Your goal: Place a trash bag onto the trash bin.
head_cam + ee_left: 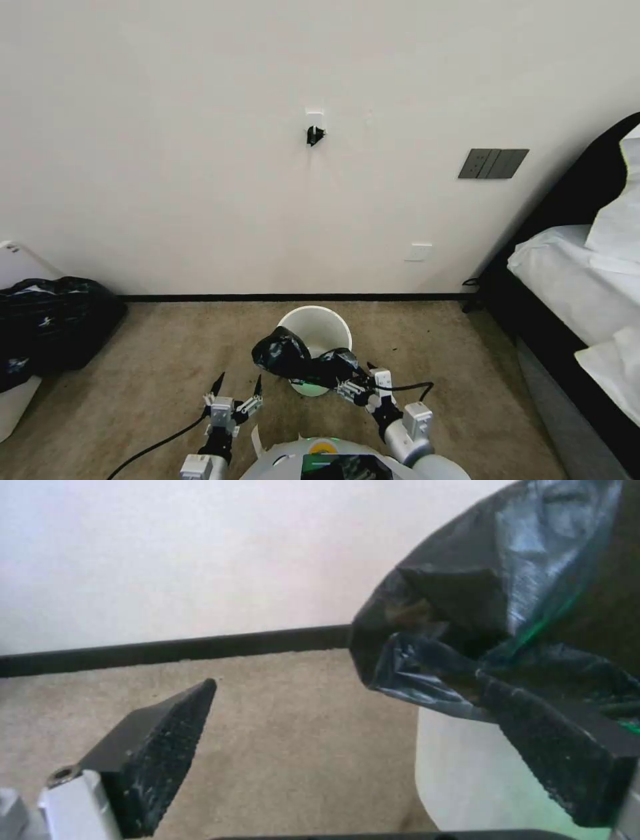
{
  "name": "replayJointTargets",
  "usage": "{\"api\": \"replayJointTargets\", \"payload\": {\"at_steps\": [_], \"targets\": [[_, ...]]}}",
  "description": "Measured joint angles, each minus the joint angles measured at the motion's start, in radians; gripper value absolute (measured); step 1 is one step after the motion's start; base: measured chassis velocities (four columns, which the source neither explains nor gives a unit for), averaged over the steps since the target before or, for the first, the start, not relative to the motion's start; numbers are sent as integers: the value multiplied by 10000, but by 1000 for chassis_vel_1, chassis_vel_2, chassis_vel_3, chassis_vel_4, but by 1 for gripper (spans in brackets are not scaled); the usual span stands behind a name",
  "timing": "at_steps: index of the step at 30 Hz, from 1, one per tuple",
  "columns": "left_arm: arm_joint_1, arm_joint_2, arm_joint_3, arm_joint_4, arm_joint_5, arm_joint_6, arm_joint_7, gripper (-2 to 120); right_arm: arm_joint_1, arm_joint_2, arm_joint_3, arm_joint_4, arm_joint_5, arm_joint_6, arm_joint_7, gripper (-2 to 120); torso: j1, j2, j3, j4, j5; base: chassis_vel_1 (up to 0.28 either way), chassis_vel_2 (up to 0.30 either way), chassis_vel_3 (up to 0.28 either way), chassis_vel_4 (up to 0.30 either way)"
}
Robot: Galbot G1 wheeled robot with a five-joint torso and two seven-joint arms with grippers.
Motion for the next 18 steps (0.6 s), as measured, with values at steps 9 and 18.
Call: {"api": "replayJointTargets", "payload": {"at_steps": [9,18], "targets": [[350,-400,-360,-116,513,-994,-7,100,-937,-368,148,710,-915,948,-227,100,0,0,1,-1,0,0,0,0,0],[470,-1303,-719,-46,1264,-2407,111,100,476,-1383,692,1435,-502,599,-1299,100,0,0,1,-1,1,0,0,0,0]]}}
